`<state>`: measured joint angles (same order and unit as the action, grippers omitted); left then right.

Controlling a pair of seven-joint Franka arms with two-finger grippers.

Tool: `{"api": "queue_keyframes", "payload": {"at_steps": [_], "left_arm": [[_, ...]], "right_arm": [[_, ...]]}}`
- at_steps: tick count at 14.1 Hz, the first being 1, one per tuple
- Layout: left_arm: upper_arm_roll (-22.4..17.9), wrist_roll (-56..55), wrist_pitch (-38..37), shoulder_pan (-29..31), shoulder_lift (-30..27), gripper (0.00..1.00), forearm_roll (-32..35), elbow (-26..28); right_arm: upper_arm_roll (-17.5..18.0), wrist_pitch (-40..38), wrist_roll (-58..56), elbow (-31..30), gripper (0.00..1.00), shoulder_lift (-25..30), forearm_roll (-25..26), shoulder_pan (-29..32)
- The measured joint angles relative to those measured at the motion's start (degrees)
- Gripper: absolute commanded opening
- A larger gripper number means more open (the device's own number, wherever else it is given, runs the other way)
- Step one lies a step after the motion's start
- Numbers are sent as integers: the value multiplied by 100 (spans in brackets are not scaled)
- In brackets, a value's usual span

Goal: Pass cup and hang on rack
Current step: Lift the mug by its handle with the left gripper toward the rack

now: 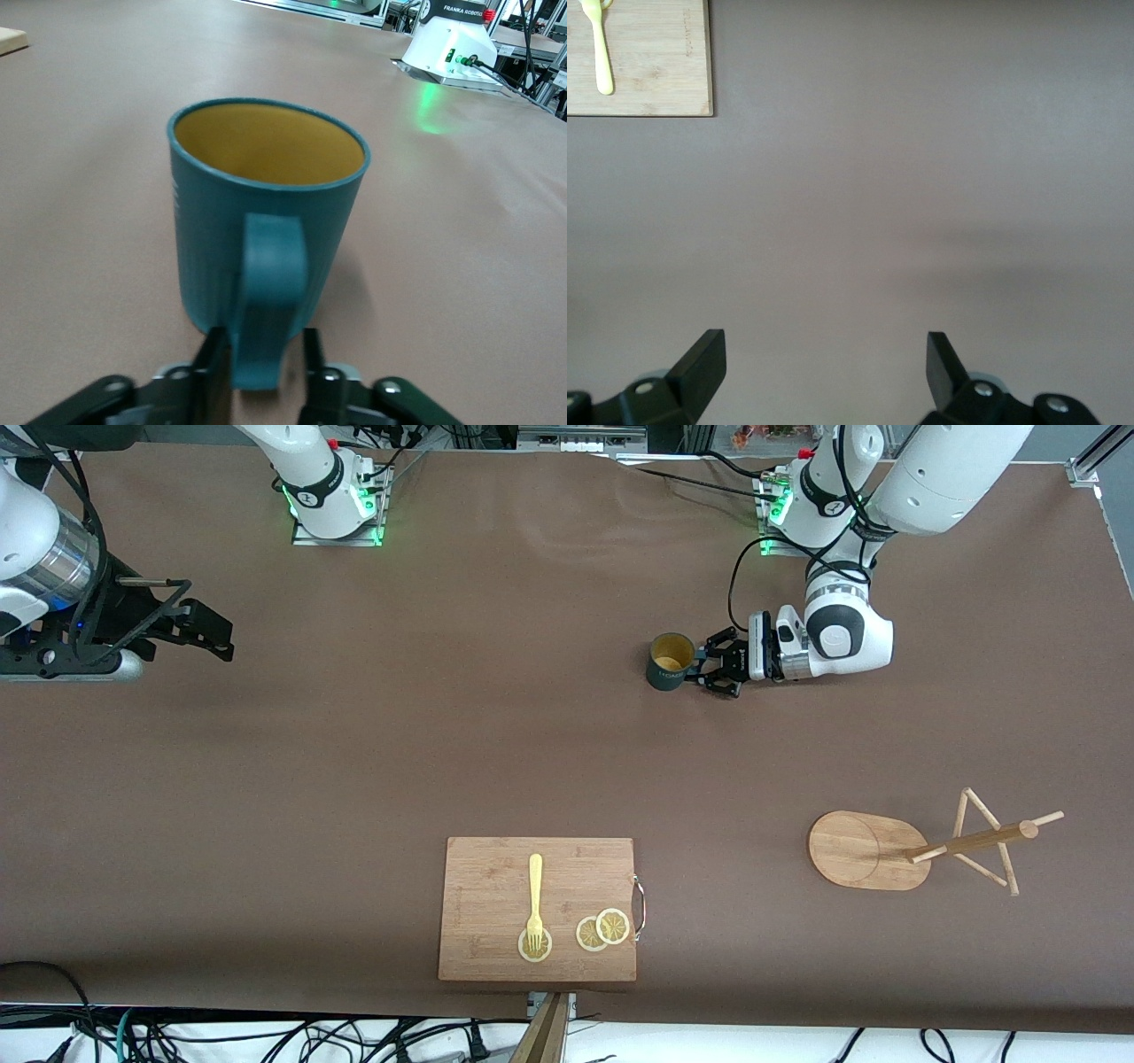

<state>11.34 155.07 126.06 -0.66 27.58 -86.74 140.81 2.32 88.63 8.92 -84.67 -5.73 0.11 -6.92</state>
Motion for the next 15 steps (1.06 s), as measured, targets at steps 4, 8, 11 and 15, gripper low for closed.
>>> {"api": "queue_keyframes", "payload": {"at_steps": [4, 8, 11, 15], "left_arm": [[-2, -23, -31, 8, 2, 0, -9, 2], [-13, -1049, -271, 105, -82, 0, -43, -46], [-19, -2726, -801, 378, -500, 0, 74, -108], [-31, -5635, -1085, 845, -1501, 0, 1002, -259]], "right_arm": [[0, 0, 0, 0, 100, 0, 0, 0], [0, 0, 1, 0, 100, 0, 0, 0], [0, 0, 1, 0, 100, 0, 0, 1], [-2, 0, 2, 2, 100, 0, 0, 4]]}}
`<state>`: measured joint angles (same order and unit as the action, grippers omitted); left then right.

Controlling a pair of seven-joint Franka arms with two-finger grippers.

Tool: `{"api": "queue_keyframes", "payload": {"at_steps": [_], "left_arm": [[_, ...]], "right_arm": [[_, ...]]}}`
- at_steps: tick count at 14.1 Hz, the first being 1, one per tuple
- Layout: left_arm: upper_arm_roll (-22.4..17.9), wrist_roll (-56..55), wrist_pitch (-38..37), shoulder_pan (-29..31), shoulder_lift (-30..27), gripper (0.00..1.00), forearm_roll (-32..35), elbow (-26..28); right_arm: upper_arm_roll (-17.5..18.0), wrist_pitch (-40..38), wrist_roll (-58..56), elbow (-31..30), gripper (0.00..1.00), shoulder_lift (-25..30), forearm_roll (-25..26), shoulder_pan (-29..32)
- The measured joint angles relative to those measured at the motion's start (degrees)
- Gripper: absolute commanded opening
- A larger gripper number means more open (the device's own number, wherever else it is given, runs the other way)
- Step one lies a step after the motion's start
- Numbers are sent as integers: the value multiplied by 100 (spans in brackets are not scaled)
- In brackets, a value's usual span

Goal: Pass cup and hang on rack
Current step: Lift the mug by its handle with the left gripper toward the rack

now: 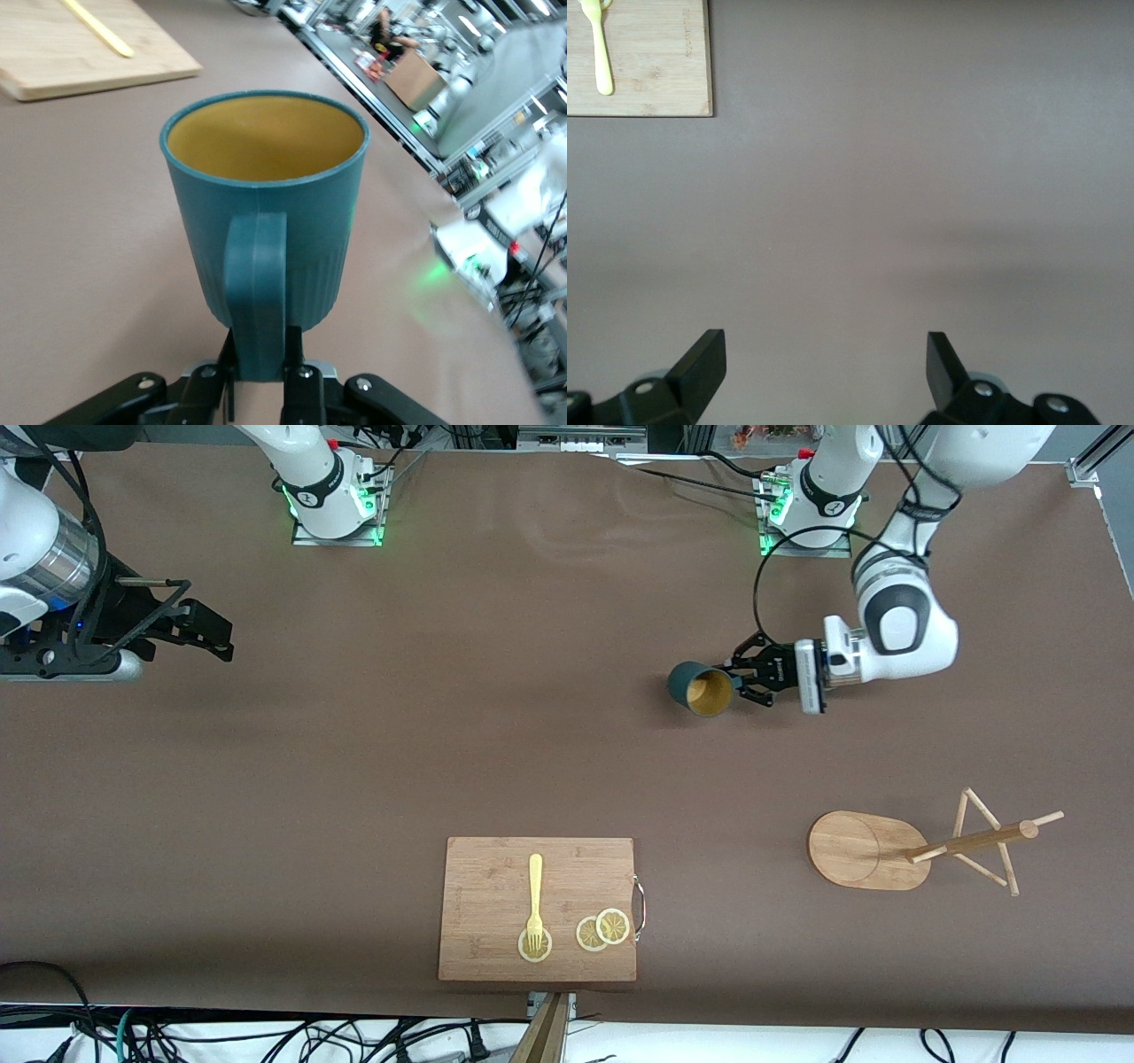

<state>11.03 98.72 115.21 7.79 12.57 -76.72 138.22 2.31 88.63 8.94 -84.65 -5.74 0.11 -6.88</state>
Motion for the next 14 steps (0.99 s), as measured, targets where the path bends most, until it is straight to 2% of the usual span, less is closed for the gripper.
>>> {"api": "queue_keyframes", "payload": {"at_steps": [2, 4, 9, 12, 14], "left_arm": [[-26, -1311, -550, 383, -328, 0, 245, -134], [-47, -2367, -1037, 853, -423, 0, 507, -331], [-75, -4545, -2044, 2086, -346, 0, 926, -941], [-70, -5799, -2493, 2548, -220, 0, 932, -1337], [-68, -6172, -2745, 2793, -36, 0, 906, -1550]], "right_arm": [[-1, 0, 0, 0, 100, 0, 0, 2], [-3, 0, 0, 1, 100, -1, 0, 3], [-6, 0, 1, 1, 100, -1, 0, 6], [-6, 0, 1, 1, 100, -3, 0, 7], [-7, 0, 2, 1, 100, -4, 0, 8]]}}
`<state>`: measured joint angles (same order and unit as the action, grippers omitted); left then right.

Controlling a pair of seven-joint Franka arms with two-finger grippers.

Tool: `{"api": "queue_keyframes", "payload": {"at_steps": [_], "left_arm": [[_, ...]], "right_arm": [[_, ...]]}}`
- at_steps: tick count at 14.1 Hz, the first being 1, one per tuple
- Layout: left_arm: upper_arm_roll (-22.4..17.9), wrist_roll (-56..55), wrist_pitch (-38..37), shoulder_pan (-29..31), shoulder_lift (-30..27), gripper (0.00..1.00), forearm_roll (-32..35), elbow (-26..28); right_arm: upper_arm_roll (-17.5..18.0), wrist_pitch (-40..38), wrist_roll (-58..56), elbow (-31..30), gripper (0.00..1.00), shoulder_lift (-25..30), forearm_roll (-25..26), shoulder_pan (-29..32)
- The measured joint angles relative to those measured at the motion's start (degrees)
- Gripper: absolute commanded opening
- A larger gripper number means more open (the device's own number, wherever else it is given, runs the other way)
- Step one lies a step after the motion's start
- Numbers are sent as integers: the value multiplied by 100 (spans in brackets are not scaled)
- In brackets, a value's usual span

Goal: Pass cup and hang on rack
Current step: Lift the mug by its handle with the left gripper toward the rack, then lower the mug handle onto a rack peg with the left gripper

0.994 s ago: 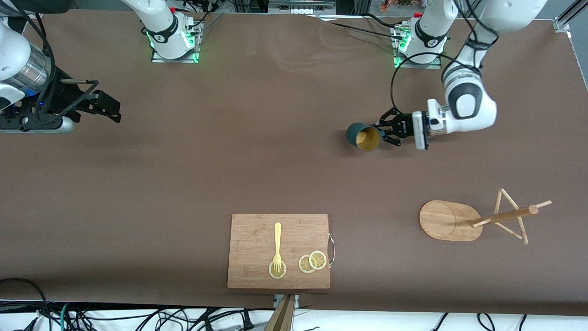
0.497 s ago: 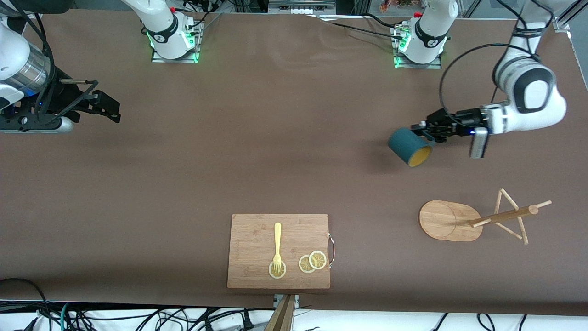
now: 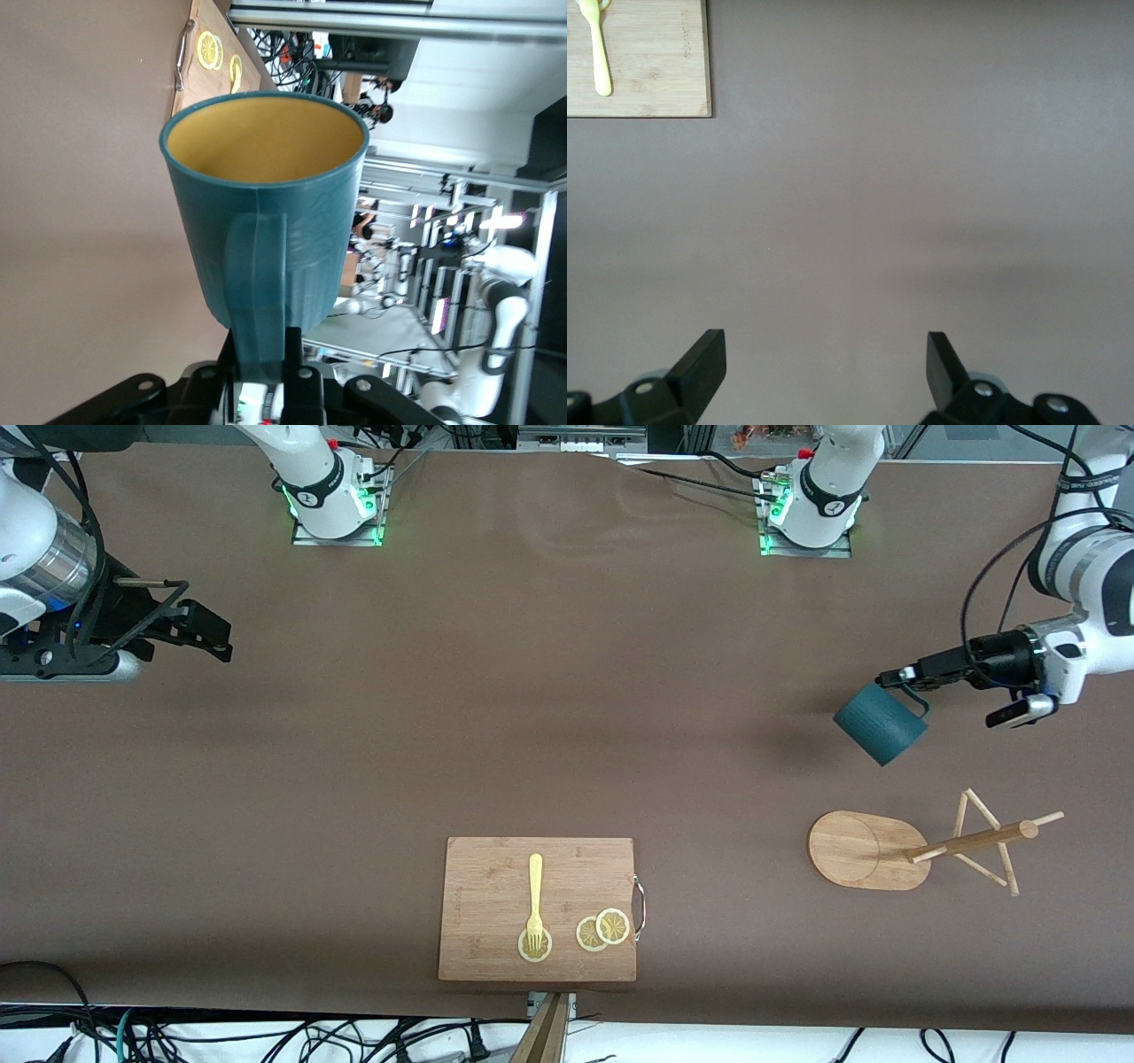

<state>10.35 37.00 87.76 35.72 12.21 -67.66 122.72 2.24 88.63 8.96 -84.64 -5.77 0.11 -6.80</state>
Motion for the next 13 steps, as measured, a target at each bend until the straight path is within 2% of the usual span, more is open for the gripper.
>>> {"api": "queue_keyframes", "payload": {"at_steps": [5, 13], "left_arm": [[5, -128, -368, 408, 717, 0, -148, -433], [15, -198, -634, 639, 1786, 0, -528, -1277]], "right_arm": [[-4, 0, 1, 0, 100, -1, 0, 3], [-5, 0, 1, 0, 100, -32, 0, 5]]}}
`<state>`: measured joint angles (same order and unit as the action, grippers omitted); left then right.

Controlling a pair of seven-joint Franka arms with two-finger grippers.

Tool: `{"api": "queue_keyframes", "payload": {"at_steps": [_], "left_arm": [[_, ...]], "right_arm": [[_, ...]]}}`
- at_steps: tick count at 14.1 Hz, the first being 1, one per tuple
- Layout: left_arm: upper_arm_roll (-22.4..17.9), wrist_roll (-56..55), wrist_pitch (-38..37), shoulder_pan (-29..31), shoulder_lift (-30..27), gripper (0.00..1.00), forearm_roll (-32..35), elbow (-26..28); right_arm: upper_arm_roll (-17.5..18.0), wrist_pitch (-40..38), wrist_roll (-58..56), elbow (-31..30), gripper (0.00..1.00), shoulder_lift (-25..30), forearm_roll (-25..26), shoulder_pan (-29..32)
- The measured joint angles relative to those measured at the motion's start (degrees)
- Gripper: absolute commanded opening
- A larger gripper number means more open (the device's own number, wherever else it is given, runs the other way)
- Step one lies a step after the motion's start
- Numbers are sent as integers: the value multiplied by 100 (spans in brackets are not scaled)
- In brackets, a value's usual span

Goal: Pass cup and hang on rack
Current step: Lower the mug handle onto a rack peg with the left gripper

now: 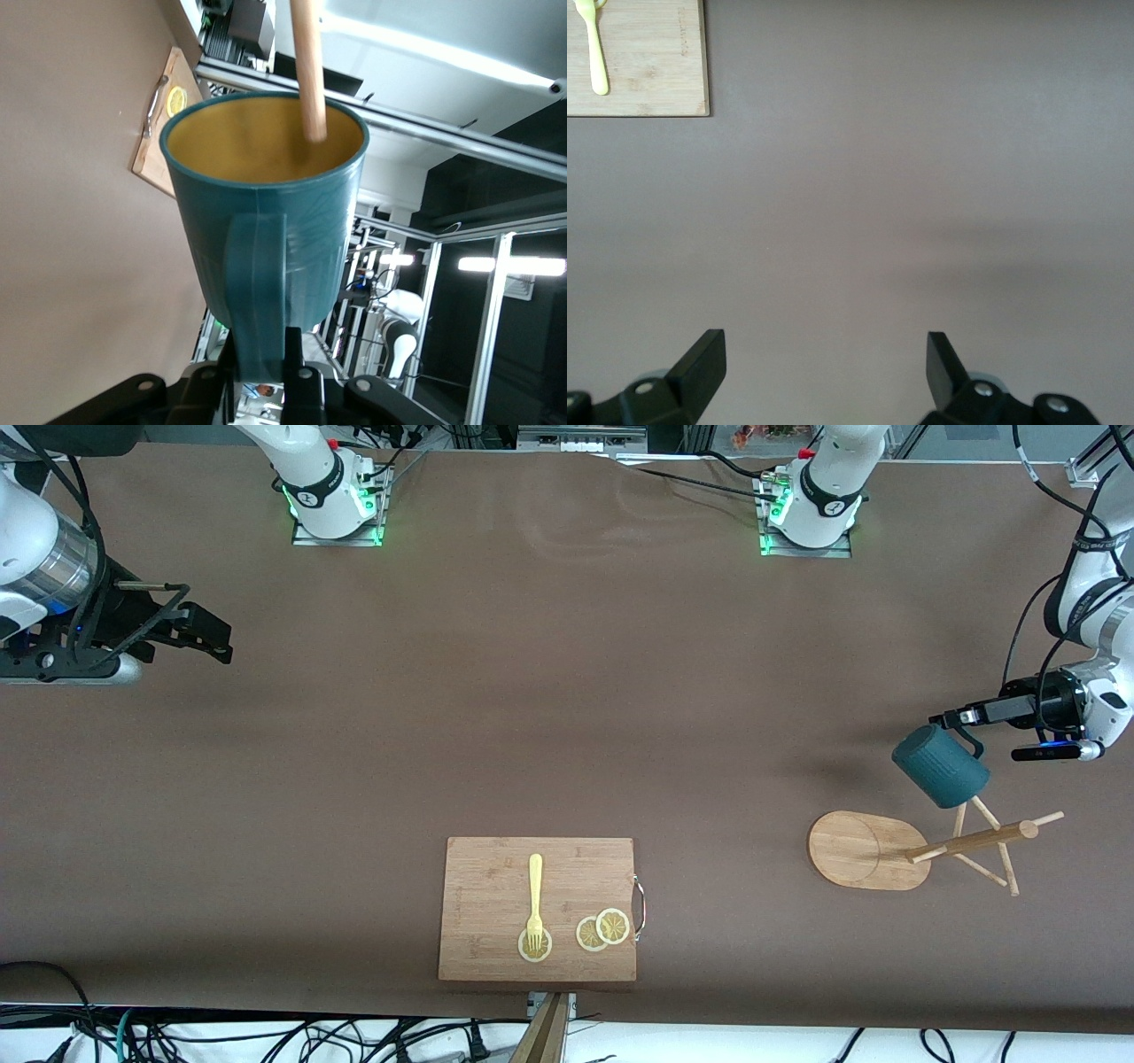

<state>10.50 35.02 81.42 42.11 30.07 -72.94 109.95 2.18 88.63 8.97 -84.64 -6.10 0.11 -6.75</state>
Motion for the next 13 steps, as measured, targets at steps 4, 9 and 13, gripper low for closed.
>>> {"api": "queue_keyframes", "payload": {"at_steps": [4, 9, 13], "left_arm": [[6, 0, -58, 72, 343, 0, -246, -150], [12, -2, -64, 94, 718, 0, -545, -383], [19, -2, -158, 195, 921, 15, -610, -520]], "right_arm": [[0, 0, 0, 1, 100, -5, 0, 0], [-1, 0, 0, 4, 100, -6, 0, 0], [-1, 0, 0, 5, 100, -6, 0, 0]]}}
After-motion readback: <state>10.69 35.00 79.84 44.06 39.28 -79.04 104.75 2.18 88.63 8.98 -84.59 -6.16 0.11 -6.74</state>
